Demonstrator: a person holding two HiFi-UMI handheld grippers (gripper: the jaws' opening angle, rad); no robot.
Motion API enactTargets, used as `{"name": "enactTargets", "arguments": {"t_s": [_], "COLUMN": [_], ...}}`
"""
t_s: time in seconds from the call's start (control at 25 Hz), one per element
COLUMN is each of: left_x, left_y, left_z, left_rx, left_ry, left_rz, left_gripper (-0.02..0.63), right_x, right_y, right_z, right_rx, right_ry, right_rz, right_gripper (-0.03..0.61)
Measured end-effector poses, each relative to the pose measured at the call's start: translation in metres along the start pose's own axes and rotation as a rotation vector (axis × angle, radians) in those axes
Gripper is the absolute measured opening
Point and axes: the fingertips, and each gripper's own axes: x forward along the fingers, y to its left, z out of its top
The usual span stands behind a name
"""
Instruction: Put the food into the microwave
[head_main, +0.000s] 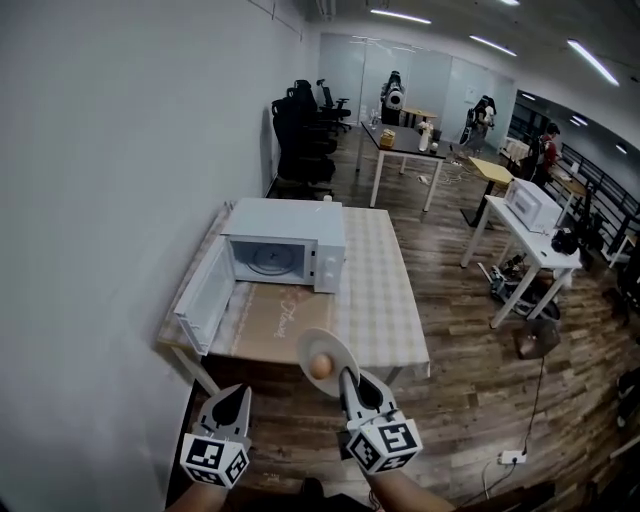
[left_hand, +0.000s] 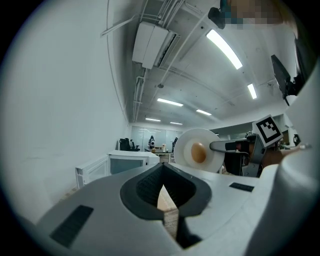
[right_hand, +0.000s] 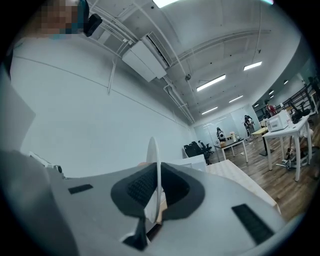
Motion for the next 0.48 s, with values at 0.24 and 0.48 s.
{"name": "enactTargets", "arguments": {"t_s": [0.24, 0.48], "left_x": [0.03, 0.051], "left_y": [0.0, 0.003], "left_z": [0.008, 0.011], "left_rx": [0.008, 0.032], "left_ry": [-0.041, -0.026], "left_rz": [0.017, 0.013], "left_gripper": [0.008, 0.008], "right_x": [0.015, 0.031], "right_y": [-0.027, -0.04], "right_z": [0.0, -0.003], "right_rx": [0.032, 0.046], "right_ry": [0.002, 0.012], "right_rz": [0.024, 0.027], "right_gripper": [0.023, 0.023]}}
